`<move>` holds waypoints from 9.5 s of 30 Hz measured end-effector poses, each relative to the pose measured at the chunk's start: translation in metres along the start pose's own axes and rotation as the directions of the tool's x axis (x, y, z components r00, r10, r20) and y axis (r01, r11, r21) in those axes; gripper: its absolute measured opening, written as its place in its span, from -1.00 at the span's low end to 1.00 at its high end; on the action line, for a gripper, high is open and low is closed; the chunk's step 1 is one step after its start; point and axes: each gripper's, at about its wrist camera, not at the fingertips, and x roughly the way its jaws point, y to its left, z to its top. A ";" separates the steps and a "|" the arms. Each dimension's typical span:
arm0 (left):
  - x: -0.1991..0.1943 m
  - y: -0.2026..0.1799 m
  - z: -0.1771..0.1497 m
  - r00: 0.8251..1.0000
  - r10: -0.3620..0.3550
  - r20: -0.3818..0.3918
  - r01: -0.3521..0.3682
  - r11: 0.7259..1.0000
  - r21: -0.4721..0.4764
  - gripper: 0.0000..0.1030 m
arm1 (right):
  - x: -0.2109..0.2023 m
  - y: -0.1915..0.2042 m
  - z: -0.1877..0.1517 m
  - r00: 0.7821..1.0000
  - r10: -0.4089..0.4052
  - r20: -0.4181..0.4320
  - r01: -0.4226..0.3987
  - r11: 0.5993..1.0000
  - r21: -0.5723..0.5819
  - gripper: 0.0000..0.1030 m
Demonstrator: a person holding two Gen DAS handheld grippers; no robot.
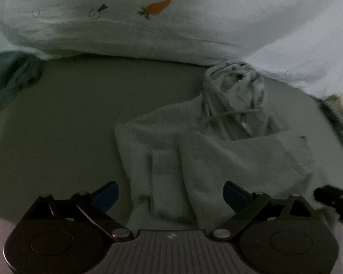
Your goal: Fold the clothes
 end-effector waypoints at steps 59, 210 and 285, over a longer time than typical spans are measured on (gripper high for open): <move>0.155 -0.041 0.190 1.000 0.014 0.012 -0.015 0.995 0.103 0.95 | 0.230 -0.064 0.172 0.952 -0.304 0.015 0.299 0.922 -0.245 0.65; -0.141 0.048 -0.214 0.831 -0.312 -0.462 0.296 0.949 -0.108 -0.18 | -0.127 -0.113 -0.202 0.861 0.250 -0.443 -0.151 0.957 0.247 -0.81; -0.084 0.107 -0.047 0.997 -0.055 -0.062 0.026 0.917 -0.397 0.03 | -0.038 -0.109 -0.003 0.990 -0.075 -0.121 0.100 0.970 0.224 -0.02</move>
